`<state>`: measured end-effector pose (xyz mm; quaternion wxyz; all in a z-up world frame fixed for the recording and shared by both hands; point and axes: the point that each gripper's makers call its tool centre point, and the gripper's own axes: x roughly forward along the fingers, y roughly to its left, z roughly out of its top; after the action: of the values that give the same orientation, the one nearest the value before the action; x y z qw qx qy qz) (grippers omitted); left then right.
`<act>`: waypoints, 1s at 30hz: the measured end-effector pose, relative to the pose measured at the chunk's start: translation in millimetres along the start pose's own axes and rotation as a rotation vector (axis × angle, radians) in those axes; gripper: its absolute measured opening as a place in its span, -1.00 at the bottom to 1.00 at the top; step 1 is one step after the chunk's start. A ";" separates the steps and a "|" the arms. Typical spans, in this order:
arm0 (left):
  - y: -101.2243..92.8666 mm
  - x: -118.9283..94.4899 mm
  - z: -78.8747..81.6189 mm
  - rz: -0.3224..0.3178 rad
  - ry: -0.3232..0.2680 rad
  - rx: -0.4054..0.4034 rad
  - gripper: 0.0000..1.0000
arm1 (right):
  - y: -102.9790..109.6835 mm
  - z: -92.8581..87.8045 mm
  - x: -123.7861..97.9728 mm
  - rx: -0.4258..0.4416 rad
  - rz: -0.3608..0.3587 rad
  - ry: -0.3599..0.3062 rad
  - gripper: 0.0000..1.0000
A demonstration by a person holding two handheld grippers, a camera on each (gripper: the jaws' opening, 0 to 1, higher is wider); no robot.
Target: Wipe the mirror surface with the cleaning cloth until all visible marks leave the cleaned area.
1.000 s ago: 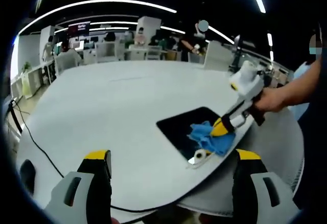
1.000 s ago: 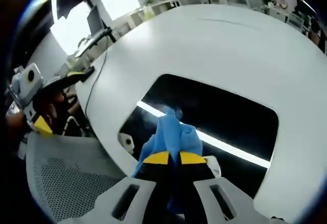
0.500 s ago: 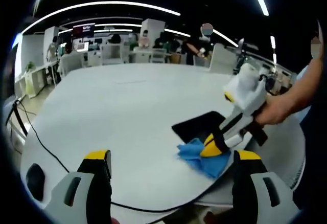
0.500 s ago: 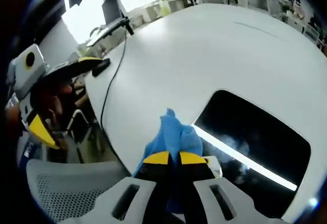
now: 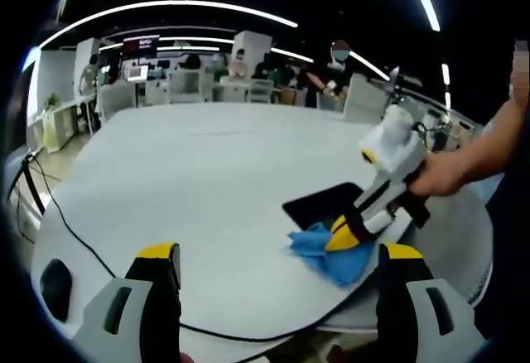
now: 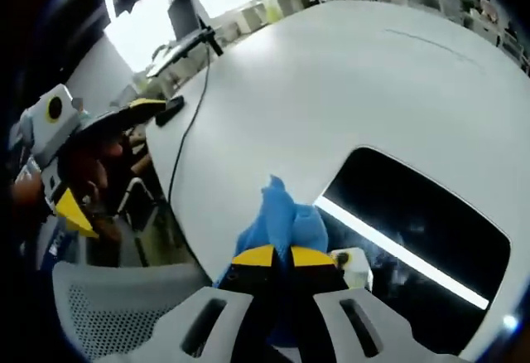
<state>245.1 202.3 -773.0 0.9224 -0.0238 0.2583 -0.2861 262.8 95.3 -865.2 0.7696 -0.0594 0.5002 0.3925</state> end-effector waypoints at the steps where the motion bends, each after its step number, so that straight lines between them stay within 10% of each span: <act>1: 1.0 -1.9 -0.5 0.004 -0.004 -0.006 0.99 | -4.2 5.4 1.4 -0.010 -0.007 -0.001 -1.00; 14: 17.8 -23.9 -15.1 0.064 -0.003 -0.057 0.99 | -47.3 52.9 16.2 0.028 -0.044 -0.021 -1.00; 30: 17.9 -21.0 -10.3 0.064 -0.004 -0.051 0.99 | -63.6 73.0 21.0 -0.221 -0.148 -0.051 -1.00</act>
<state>234.5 229.7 -775.6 0.9307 -0.0399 0.2641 -0.2498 361.8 98.6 -865.5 0.7976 -0.1706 0.4286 0.3886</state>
